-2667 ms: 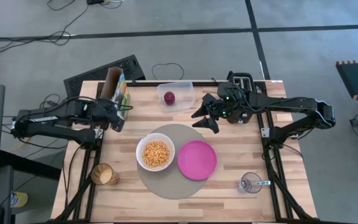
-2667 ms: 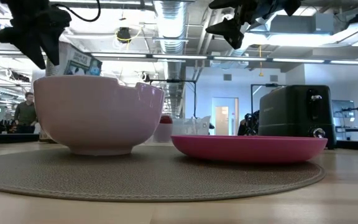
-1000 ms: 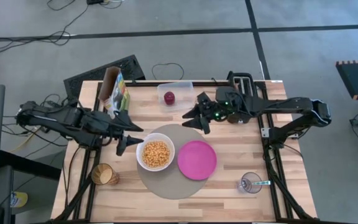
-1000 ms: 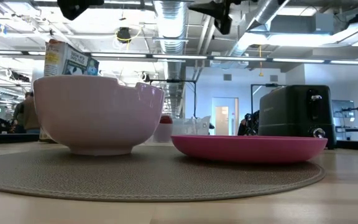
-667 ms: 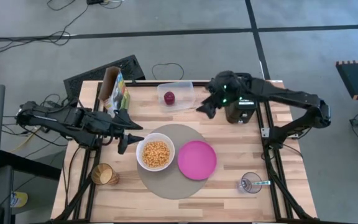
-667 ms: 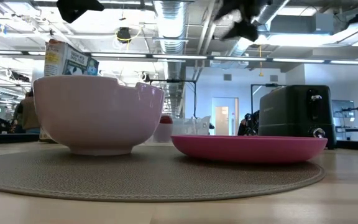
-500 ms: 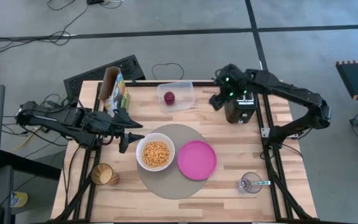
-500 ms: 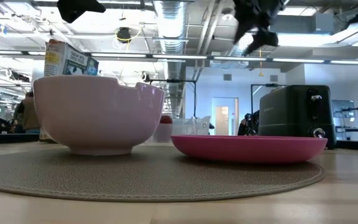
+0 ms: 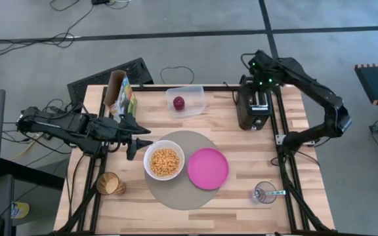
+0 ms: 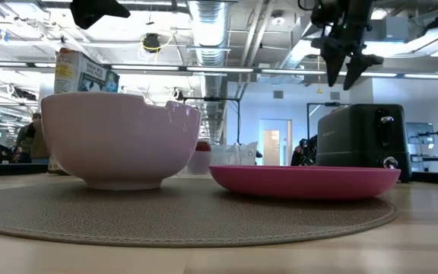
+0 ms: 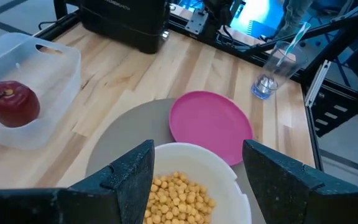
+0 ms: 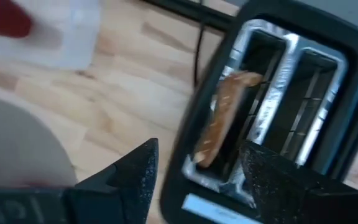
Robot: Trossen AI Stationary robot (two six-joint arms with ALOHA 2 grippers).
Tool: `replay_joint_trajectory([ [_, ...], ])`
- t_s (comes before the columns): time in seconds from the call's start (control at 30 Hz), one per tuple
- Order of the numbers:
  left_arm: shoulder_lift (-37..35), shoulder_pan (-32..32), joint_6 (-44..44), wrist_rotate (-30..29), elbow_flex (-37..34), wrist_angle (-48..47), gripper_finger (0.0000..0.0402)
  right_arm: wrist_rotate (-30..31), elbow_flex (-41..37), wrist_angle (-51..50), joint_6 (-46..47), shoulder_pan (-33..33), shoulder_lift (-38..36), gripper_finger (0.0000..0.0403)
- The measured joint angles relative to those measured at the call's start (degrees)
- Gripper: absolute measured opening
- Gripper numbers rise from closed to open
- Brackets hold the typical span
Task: Arrange a breakfast setting
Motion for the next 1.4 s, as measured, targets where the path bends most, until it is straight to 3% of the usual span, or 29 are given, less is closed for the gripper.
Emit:
replay_joint_trajectory([
  [0.17,0.00,0.00,-1.48,0.00,0.00,0.00,0.0229,-0.28,-0.09,-0.38,-2.16,-2.32,3.08,0.0212],
  [0.6,0.00,0.00,-4.66,0.00,0.00,0.00,0.0229,2.91,0.15,-2.00,-3.25,-3.34,11.50,0.0171],
  [1.03,0.00,0.00,-4.14,0.00,0.02,0.00,0.0229,5.16,-0.21,-2.70,-3.56,-5.02,11.13,0.0054],
  [1.4,0.00,0.00,-4.09,0.00,0.02,0.00,0.0229,5.09,1.08,-3.58,-4.40,-5.50,9.28,0.0044],
])
